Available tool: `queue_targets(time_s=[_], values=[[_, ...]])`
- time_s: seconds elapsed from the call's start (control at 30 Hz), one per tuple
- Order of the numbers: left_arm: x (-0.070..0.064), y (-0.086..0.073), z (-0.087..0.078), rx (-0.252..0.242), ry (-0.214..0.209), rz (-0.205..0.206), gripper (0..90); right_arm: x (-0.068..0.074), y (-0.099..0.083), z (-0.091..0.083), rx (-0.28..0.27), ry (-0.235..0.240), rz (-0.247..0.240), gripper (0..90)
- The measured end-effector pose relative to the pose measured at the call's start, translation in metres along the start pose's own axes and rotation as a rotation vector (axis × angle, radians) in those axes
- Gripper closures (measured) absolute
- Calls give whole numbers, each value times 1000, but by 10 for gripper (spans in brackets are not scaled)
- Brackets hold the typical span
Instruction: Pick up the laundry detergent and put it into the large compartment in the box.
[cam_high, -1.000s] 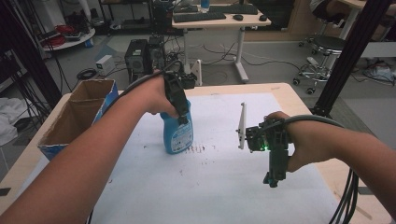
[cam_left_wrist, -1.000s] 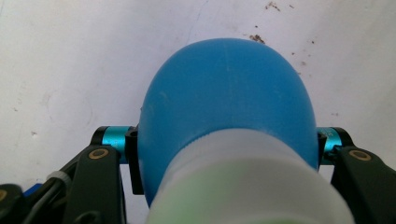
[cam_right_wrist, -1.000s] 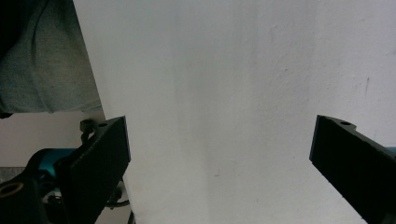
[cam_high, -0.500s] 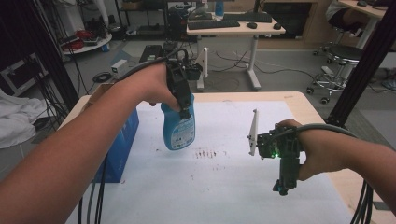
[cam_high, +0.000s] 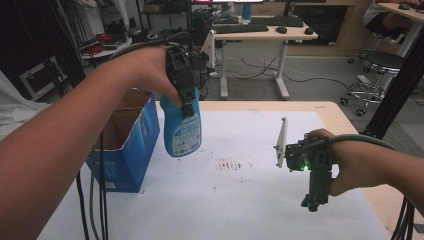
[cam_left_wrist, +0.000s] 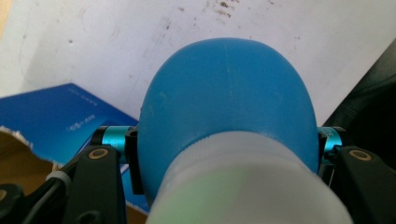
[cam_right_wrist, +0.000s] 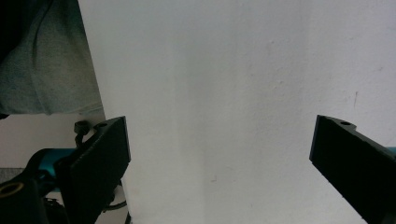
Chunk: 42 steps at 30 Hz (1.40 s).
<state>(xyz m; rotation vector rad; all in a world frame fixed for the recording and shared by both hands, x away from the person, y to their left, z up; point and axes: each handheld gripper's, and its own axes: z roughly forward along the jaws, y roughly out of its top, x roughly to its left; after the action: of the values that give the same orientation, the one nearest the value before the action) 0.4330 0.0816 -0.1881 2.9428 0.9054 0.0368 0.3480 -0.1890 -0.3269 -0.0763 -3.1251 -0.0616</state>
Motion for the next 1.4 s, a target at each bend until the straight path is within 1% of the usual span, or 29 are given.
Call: queue_targets(time_s=[0.03, 0.1, 0.2, 0.27, 0.3, 0.37, 0.4, 0.47, 0.53, 0.57, 0.63, 0.73, 0.77, 0.83, 0.87, 0.9, 0.97, 1.03, 1.1, 1.13, 1.2, 1.27, 1.3, 1.4], values=[[1, -3, -4, -2, -2, -8, 395, 1, 1, 0, 2, -1, 6, 42], [2, -8, -11, -14, -6, -26, 394, 1, 1, 1, 2, -3, -3, 42], [4, -15, -20, -18, -1, -35, 394, 1, 2, 1, 0, 2, -10, 42], [4, -20, -28, -22, 7, -52, 394, 2, 3, 1, 5, 2, -6, 42], [5, -23, -31, -22, 9, -58, 394, 1, 3, 1, 6, 1, -16, 42], [7, -28, -38, -22, 15, -71, 394, 2, 4, 2, 12, 4, -6, 42], [8, -30, -41, -19, 16, -77, 394, 2, 5, 2, 10, 4, -16, 42], [11, -35, -48, -17, 18, -101, 394, 2, 6, 2, 12, 3, -14, 42], [14, -42, -54, -22, 15, -132, 394, 1, 7, 2, 11, 7, -22, 42], [17, -45, -57, -20, 13, -141, 393, 1, 7, 2, 14, 4, -13, 42], [22, -51, -62, -27, 10, -170, 393, 1, 9, 2, 14, 7, -18, 42], [30, -62, -66, -36, 8, -204, 393, 1, 11, 3, 17, 9, -30, 42], [33, -65, -67, -36, 10, -206, 393, 1, 11, 3, 19, 8, -28, 42], [38, -71, -69, -43, 7, -225, 393, 1, 12, 3, 16, 8, -29, 42], [41, -75, -70, -52, 7, -253, 393, 1, 12, 4, 19, 9, -29, 41], [44, -77, -71, -51, 5, -254, 394, 1, 12, 4, 19, 8, -32, 42], [49, -84, -75, -53, 6, -277, 393, 0, 13, 5, 17, 9, -36, 42], [56, -91, -79, -54, 10, -290, 393, 0, 13, 5, 21, 10, -31, 42], [61, -98, -81, -59, 11, -313, 394, 0, 13, 5, 23, 11, -23, 42], [64, -101, -83, -52, 15, -314, 394, -1, 14, 6, 15, 8, -36, 42], [69, -108, -82, -48, 17, -331, 394, -1, 14, 6, 21, 9, -30, 42], [74, -114, -81, -36, 20, -339, 394, -1, 16, 6, 20, 9, -30, 42], [76, -117, -80, -37, 19, -353, 394, -1, 16, 6, 20, 8, -31, 42], [83, -125, -79, -39, 26, -374, 394, -1, 17, 7, 22, 9, -34, 42]])
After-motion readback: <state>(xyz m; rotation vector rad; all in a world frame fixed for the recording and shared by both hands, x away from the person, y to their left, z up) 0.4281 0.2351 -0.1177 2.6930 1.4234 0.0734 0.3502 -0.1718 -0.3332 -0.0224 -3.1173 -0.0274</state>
